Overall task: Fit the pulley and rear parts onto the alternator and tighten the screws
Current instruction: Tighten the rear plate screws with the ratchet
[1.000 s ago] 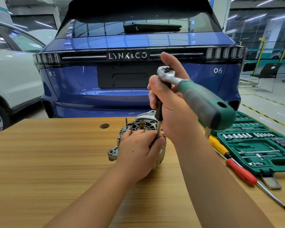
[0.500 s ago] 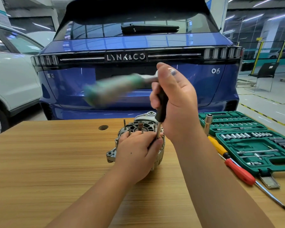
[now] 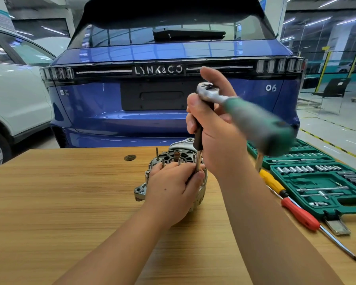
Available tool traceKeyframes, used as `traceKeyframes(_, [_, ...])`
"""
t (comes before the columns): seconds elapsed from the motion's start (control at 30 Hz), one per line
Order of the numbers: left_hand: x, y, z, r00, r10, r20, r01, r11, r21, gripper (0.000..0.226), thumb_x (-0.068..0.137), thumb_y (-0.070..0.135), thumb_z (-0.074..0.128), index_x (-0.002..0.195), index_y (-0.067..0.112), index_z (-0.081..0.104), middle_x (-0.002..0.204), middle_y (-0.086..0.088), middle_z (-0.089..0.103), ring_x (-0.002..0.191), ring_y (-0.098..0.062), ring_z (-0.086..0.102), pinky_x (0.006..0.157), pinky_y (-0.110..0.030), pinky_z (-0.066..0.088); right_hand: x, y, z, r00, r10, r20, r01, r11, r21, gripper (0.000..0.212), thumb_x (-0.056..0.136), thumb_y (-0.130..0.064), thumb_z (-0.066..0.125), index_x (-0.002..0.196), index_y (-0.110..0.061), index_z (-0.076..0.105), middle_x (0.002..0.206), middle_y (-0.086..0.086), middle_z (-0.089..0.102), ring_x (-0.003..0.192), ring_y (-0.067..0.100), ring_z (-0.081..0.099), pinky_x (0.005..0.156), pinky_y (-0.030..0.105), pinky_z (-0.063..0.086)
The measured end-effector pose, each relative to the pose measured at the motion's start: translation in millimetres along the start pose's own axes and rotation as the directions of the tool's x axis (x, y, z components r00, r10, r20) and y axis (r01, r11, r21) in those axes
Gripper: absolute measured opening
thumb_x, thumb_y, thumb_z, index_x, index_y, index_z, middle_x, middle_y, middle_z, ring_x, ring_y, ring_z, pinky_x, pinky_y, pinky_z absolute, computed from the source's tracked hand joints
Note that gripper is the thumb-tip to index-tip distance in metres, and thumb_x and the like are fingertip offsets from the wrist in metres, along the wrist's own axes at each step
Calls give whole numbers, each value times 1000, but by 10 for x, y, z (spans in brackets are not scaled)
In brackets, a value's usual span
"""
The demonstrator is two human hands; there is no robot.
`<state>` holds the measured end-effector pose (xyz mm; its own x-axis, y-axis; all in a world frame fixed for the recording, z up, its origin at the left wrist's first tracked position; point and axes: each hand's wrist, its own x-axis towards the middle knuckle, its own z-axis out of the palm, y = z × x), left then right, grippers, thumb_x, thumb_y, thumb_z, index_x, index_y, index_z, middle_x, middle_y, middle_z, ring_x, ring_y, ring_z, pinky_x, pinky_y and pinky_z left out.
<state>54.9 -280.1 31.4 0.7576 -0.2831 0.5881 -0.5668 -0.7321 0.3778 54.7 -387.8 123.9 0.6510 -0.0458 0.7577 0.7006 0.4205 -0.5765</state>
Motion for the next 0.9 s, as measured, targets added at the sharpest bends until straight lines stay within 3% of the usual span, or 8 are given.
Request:
traceKeyframes(0.13, [-6, -5, -6, 1000, -10, 7, 10, 1000, -13, 32, 97, 49, 30, 82, 37, 56, 71, 16, 57, 81, -2, 49, 92, -27, 20, -2, -32, 0, 999, 34, 40, -37, 996, 76, 42, 92, 8, 55, 123, -20, 56, 82, 17, 41, 58, 15, 45, 53, 24, 42])
traceKeyframes(0.27, [4, 10, -11, 1000, 2, -6, -2, 1000, -5, 27, 97, 49, 31, 80, 42, 50, 67, 20, 50, 76, 1, 45, 93, -29, 23, 64, -61, -73, 980, 164, 110, -185, 956, 229, 51, 70, -22, 61, 120, -20, 59, 72, 12, 58, 57, 22, 42, 56, 34, 33])
traceKeyframes(0.4, [-4, 6, 0, 1000, -4, -8, 4, 1000, -26, 29, 97, 51, 30, 78, 41, 50, 68, 19, 52, 79, -2, 49, 100, -33, 27, 61, -36, -88, 972, 205, 117, -228, 943, 242, 42, 86, -38, 56, 123, -19, 59, 79, 10, 59, 60, 19, 48, 57, 27, 43])
traceKeyframes(0.47, [-8, 9, -2, 1000, -4, -21, 3, 999, -38, 29, 97, 50, 32, 79, 39, 52, 68, 19, 51, 78, -2, 48, 97, -36, 32, 33, -26, -46, 978, 207, 13, -206, 962, 179, 36, 90, -37, 56, 121, -18, 60, 86, 8, 57, 66, 17, 50, 58, 24, 45])
traceKeyframes(0.57, [-15, 23, -1, 1000, 23, -16, -23, 1000, -2, 49, 95, 56, 22, 97, 35, 66, 77, 18, 61, 84, -1, 50, 99, -28, 20, 10, -40, -3, 979, 113, -169, -118, 993, -23, 19, 90, -30, 70, 97, -13, 63, 68, -2, 48, 53, 11, 38, 47, 20, 35])
traceKeyframes(0.63, [-15, 23, -12, 1000, 23, -6, -23, 1000, -2, 57, 93, 59, 17, 105, 35, 68, 83, 19, 64, 89, -1, 52, 97, -27, 17, 29, -70, -23, 963, 122, -241, -141, 988, -63, 14, 92, -23, 71, 85, -14, 63, 60, -5, 42, 50, 10, 32, 45, 21, 31])
traceKeyframes(0.73, [0, 22, -19, 1000, 12, -10, -12, 1000, 0, 43, 97, 54, 26, 100, 36, 66, 76, 22, 57, 84, 0, 48, 92, -25, 16, 38, -103, -68, 969, 202, -141, -202, 979, 11, 13, 92, -18, 66, 103, -14, 61, 65, -4, 48, 52, 12, 41, 52, 23, 39])
traceKeyframes(0.9, [0, 30, -18, 1000, 4, -2, -4, 1000, -26, 27, 97, 48, 31, 81, 42, 52, 65, 24, 48, 74, 3, 43, 97, -34, 27, -12, -5, 55, 998, -47, -43, 39, 987, -157, 16, 98, -12, 59, 113, -17, 54, 74, 4, 46, 53, 18, 41, 50, 29, 39])
